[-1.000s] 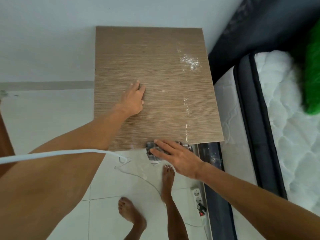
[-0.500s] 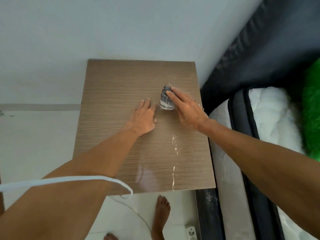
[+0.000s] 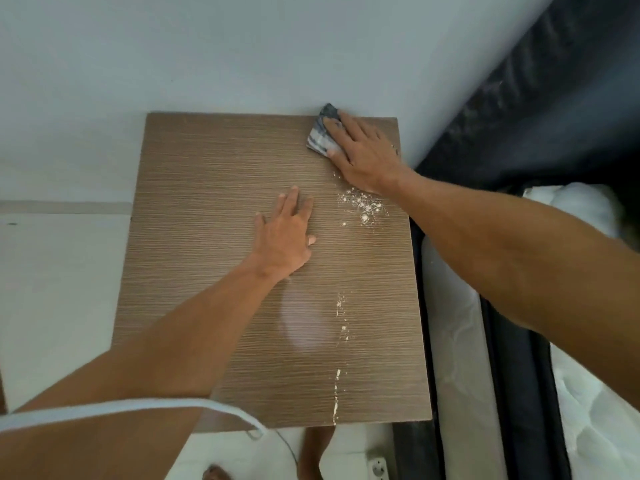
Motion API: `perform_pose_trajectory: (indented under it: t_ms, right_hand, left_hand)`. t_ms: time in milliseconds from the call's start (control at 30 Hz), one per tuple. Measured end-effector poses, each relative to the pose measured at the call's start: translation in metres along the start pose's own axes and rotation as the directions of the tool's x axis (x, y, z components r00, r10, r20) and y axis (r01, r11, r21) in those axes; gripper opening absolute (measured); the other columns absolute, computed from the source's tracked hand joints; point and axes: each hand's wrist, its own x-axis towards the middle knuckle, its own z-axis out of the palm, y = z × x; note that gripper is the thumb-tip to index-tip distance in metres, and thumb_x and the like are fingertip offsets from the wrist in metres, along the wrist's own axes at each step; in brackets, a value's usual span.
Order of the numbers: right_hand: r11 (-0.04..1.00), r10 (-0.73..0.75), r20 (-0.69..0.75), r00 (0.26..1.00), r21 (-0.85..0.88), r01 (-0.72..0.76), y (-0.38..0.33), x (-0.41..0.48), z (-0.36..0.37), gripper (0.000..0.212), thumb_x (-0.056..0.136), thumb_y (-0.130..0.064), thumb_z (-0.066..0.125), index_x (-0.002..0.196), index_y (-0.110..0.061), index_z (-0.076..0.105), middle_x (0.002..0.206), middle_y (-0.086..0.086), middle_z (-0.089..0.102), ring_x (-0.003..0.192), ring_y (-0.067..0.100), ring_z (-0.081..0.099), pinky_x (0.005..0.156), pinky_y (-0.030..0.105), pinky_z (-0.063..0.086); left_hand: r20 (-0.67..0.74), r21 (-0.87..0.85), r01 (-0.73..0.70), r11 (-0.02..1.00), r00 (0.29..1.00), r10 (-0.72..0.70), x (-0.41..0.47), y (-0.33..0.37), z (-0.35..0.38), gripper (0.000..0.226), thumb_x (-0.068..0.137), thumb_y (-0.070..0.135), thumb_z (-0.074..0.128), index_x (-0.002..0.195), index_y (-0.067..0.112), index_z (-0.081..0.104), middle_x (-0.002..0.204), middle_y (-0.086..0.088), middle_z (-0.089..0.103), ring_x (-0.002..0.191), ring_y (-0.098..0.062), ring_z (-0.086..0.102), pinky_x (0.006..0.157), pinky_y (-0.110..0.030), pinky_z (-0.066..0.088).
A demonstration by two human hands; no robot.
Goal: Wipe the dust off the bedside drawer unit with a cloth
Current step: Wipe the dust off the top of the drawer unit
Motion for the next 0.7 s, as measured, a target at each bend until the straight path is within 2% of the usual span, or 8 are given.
perform_pose_trajectory:
  t_ms: [100,233,400,533,700]
  right_hand:
    - [0.999,0.039,-0.007,0.999,-0.021,-0.039,-0.015,-0.026,0.009,0.055,0.103,-0.049,0.013,0.155,-0.032,0.004,0.164,0.003,0.007,0.149,0.028,0.011,0.119,0.047,0.012]
    - [0.998,0.019,0.009,1.0,-0.061,-0.018,-0.031,-0.071,0.02,0.055,0.103,-0.048,0.01,0.155,-0.031,0.004,0.164,0.004,0.007,0.148,0.028,0.012,0.118,0.046,0.013]
    - [0.998,0.053,0.016,0.998,-0.039,-0.052,-0.057,-0.13,0.035,0.053,0.104,-0.045,0.014,0.155,-0.032,0.006,0.163,0.01,0.006,0.148,0.031,0.01,0.119,0.046,0.012]
    - [0.998,0.067,0.033,0.997,-0.013,-0.067,-0.081,-0.176,0.046,0.053,0.104,-0.043,0.017,0.155,-0.032,0.007,0.163,0.01,0.006,0.149,0.03,0.01,0.118,0.045,0.009]
    - [1.0,0.031,0.027,0.999,-0.004,-0.031,-0.113,-0.234,0.06,0.052,0.103,-0.039,0.026,0.153,-0.029,0.019,0.161,0.013,0.018,0.145,0.034,0.021,0.116,0.049,0.019]
  left_hand:
    - [0.029,-0.01,0.007,1.0,1.0,-0.007,0.001,0.0,-0.004,0.073,0.093,0.027,0.056,0.153,0.02,0.014,0.163,-0.004,-0.003,0.15,-0.027,0.003,0.114,-0.06,0.019]
    - [0.046,-0.019,0.025,1.0,0.999,-0.024,0.0,0.002,-0.005,0.077,0.093,0.027,0.056,0.153,0.02,0.01,0.163,-0.004,-0.004,0.15,-0.026,0.002,0.115,-0.06,0.016]
    - [0.05,-0.037,0.01,0.999,0.999,-0.009,-0.002,0.0,-0.005,0.078,0.092,0.026,0.057,0.153,0.016,0.009,0.163,-0.004,-0.003,0.15,-0.026,0.002,0.115,-0.06,0.014]
    - [0.055,-0.005,-0.062,0.998,0.997,0.062,-0.015,-0.008,-0.003,0.08,0.089,0.015,0.06,0.153,0.014,0.012,0.163,-0.006,-0.001,0.15,-0.028,0.004,0.117,-0.058,0.015]
    - [0.082,0.018,-0.095,0.995,0.992,0.094,-0.05,-0.018,0.011,0.071,0.094,0.024,0.053,0.153,0.017,0.014,0.163,-0.004,0.0,0.149,-0.028,0.004,0.116,-0.056,0.017]
